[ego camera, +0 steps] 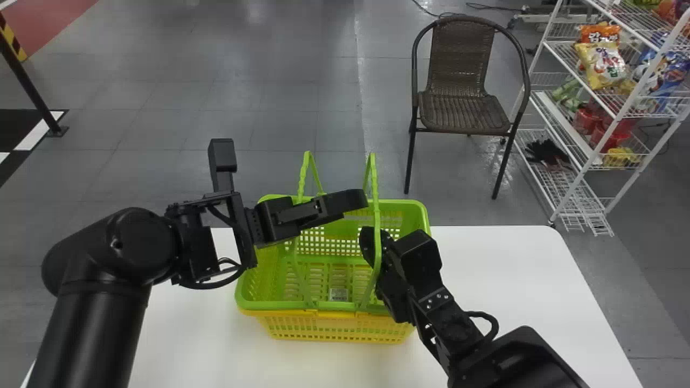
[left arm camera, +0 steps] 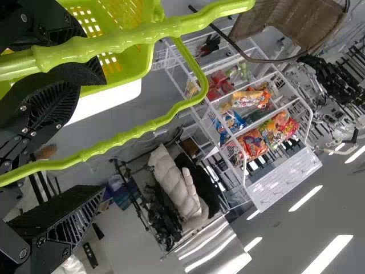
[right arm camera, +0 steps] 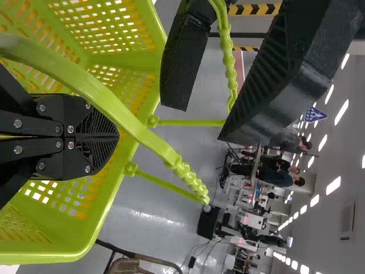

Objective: Grasp handle with right gripper to insert into left gripper then lift and swing left to center

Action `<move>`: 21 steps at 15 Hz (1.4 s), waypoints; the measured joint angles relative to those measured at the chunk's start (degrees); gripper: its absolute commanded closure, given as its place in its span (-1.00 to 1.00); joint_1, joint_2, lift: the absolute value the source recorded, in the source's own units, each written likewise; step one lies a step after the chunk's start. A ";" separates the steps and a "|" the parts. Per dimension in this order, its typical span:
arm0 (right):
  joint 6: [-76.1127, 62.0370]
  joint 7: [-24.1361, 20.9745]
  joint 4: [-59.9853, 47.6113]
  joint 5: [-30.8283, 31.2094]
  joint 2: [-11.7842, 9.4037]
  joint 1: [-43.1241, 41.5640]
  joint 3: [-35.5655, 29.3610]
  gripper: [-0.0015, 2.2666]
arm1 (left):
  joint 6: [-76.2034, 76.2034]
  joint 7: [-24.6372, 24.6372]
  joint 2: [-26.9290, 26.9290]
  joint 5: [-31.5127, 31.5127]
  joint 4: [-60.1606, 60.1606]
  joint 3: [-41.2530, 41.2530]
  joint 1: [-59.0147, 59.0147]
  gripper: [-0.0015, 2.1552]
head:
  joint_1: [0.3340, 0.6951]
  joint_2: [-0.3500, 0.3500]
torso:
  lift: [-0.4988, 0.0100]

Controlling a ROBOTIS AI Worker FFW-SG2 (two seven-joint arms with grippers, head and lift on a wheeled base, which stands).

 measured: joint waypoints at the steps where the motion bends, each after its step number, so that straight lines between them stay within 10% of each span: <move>1: 0.06 0.00 0.02 0.02 0.01 -0.02 0.11 0.85 | -0.04 0.06 -0.04 -0.01 0.01 -0.01 -0.01 -0.83 | 1.00 -0.04 | 0.96; 21: 1.87 -0.44 0.83 1.50 0.02 -1.20 4.14 0.85 | -0.82 1.33 -2.55 0.01 0.51 -3.07 -1.84 -0.83 | 1.00 -0.07 | 0.96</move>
